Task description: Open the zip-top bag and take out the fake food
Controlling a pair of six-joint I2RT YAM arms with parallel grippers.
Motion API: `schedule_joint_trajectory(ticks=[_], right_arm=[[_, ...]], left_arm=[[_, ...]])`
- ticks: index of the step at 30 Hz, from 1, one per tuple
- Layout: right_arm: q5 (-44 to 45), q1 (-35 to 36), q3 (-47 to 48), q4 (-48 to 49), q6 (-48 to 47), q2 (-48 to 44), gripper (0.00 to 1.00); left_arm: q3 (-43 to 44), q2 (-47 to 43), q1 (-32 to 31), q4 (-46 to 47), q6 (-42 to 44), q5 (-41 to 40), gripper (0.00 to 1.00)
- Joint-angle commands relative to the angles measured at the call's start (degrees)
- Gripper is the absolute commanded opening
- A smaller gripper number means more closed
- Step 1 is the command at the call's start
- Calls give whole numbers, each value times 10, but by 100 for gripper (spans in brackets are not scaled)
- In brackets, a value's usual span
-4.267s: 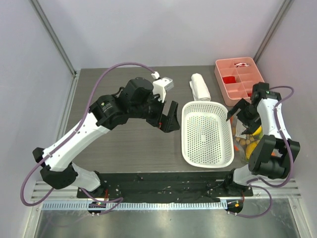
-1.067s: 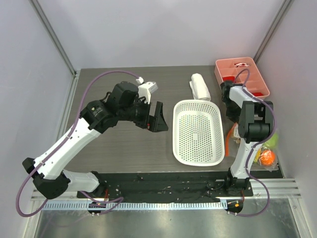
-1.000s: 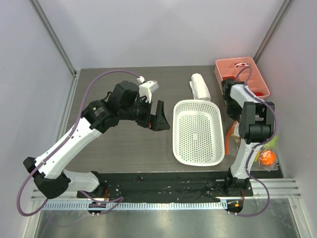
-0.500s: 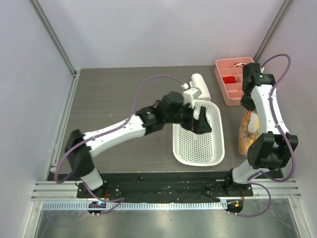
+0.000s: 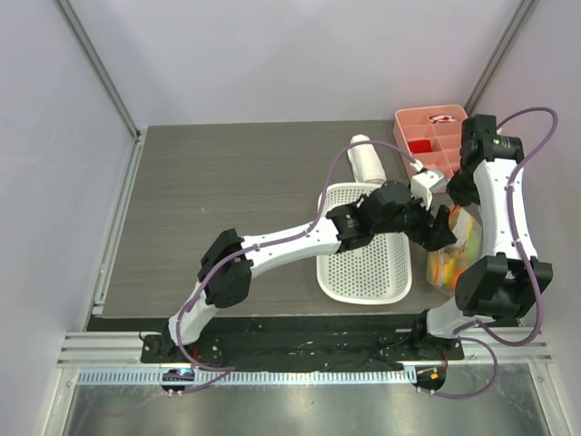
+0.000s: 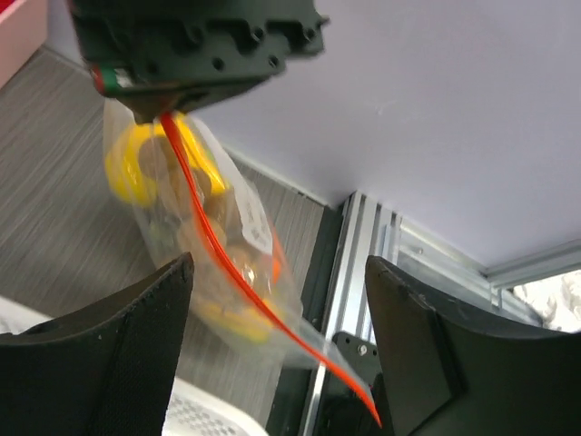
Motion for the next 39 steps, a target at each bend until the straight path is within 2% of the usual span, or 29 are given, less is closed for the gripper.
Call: schedule_joint_trajectory(ticks=[1, 4, 5, 11, 13, 14, 15, 16, 17, 20, 22, 27, 30, 36, 39], right_arm=[[3, -1, 2, -22, 19, -50, 1], [2, -2, -2, -35, 18, -66, 1], [-6, -2, -6, -34, 14, -70, 1], [-31, -3, -18, -47, 9, -87, 1], [-35, -5, -13, -52, 3, -90, 2], [-40, -9, -10, -53, -3, -91, 7], [-49, -15, -6, -55, -6, -90, 13], [-83, -35, 6, -58, -9, -89, 20], [-99, -47, 14, -61, -10, -86, 38], [-150, -114, 71, -72, 1, -67, 80], [-184, -144, 122, -88, 23, -44, 86], [-331, -232, 151, -124, 85, 8, 87], [-425, -258, 105, -124, 103, 22, 86], [-425, -286, 111, -125, 105, 43, 85], [-439, -292, 94, -124, 104, 43, 80]], left_arm=[[5, 28, 11, 113, -19, 39, 77], [7, 47, 13, 136, -31, 60, 74], [18, 53, 13, 135, -30, 59, 69], [85, 108, 18, 105, -18, 68, 60], [97, 117, 21, 107, -17, 72, 52], [102, 120, 24, 110, -27, 74, 31], [111, 129, 28, 112, -31, 74, 18], [118, 133, 30, 113, -36, 75, 12], [125, 138, 31, 111, -39, 83, 4], [133, 143, 40, 121, -51, 115, 0], [128, 142, 44, 132, -61, 131, 0], [98, 136, 47, 185, -77, 176, 0], [96, 136, 48, 205, -82, 195, 0], [122, 149, 47, 213, -90, 220, 0], [115, 144, 47, 207, -79, 212, 0]])
